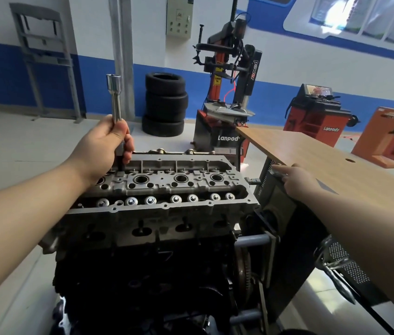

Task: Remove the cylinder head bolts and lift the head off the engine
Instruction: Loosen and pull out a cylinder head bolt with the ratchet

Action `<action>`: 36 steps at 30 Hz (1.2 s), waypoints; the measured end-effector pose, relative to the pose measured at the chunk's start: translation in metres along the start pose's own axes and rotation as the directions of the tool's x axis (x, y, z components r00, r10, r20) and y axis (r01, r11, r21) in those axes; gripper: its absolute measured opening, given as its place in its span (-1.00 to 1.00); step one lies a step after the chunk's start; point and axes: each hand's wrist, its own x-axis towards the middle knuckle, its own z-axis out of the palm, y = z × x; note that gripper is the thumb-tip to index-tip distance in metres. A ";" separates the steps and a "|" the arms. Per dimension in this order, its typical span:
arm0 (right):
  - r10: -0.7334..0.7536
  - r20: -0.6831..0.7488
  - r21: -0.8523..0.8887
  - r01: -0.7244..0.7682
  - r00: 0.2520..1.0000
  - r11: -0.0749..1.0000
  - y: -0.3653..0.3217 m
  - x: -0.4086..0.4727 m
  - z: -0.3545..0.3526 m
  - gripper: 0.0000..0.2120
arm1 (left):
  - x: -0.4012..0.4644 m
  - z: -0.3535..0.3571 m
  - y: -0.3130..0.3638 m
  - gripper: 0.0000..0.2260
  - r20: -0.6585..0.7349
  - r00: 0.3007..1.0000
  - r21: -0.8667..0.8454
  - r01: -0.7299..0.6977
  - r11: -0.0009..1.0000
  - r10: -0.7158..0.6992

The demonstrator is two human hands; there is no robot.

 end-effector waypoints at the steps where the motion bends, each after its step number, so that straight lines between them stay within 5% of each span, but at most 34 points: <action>1: 0.005 -0.003 -0.018 -0.005 1.000 1.000 0.000 -0.001 0.000 -0.48 | 0.000 0.000 0.000 -0.77 -0.001 1.000 0.003 -0.003 1.000 0.003; 6: 0.015 -0.040 -0.164 -0.021 0.999 0.986 -0.015 -0.006 -0.007 -0.37 | -0.001 0.000 0.000 -0.76 0.016 1.000 0.041 -0.025 0.999 0.025; 11: 0.058 -0.228 0.298 0.013 0.972 0.954 -0.089 -0.001 -0.032 -0.52 | -0.001 0.002 0.001 -0.76 0.019 1.000 0.052 -0.020 0.998 0.019; 13: 0.005 -0.289 0.522 0.154 0.957 0.839 -0.144 -0.010 -0.043 -0.61 | -0.002 0.004 0.002 -0.75 0.028 0.999 0.047 -0.018 0.999 0.016; 16: -0.290 -0.205 0.706 0.347 0.935 0.618 -0.241 -0.033 -0.049 -0.71 | -0.005 0.002 0.001 -0.75 0.021 0.999 0.041 -0.025 0.999 0.024; 19: -0.499 -0.171 0.797 0.417 0.849 0.437 -0.329 -0.057 -0.054 -0.49 | -0.007 0.004 0.003 -0.78 -0.009 1.000 0.027 -0.020 0.999 0.020; 21: -0.477 -0.241 0.798 0.452 0.845 0.398 -0.371 -0.065 -0.065 -0.41 | -0.009 0.005 0.004 -0.79 -0.034 0.999 0.037 -0.021 0.999 0.023; 23: -0.457 -0.280 0.730 0.497 0.844 0.470 -0.394 -0.067 -0.081 -0.48 | -0.009 0.005 0.003 -0.78 -0.067 0.997 0.082 -0.045 0.996 0.050; 27: -0.666 -0.185 0.239 0.691 0.723 0.683 -0.404 -0.057 -0.113 -0.68 | -0.005 0.001 0.003 -0.78 -0.100 0.991 0.191 -0.066 0.979 0.086; 31: -0.727 -0.123 -0.020 0.730 0.676 0.683 -0.403 -0.051 -0.129 -0.60 | -0.006 0.001 0.001 -0.80 -0.078 0.992 0.202 -0.085 0.976 0.102; 34: -0.774 -0.149 0.023 0.785 0.615 0.619 -0.399 -0.050 -0.118 -0.71 | -0.007 0.001 0.001 -0.81 -0.113 0.985 0.187 -0.112 0.976 0.134; 36: -0.746 -0.228 0.300 0.774 0.626 0.558 -0.396 -0.050 -0.102 -0.81 | -0.008 0.001 0.002 -0.79 -0.152 0.980 0.179 -0.103 0.978 0.131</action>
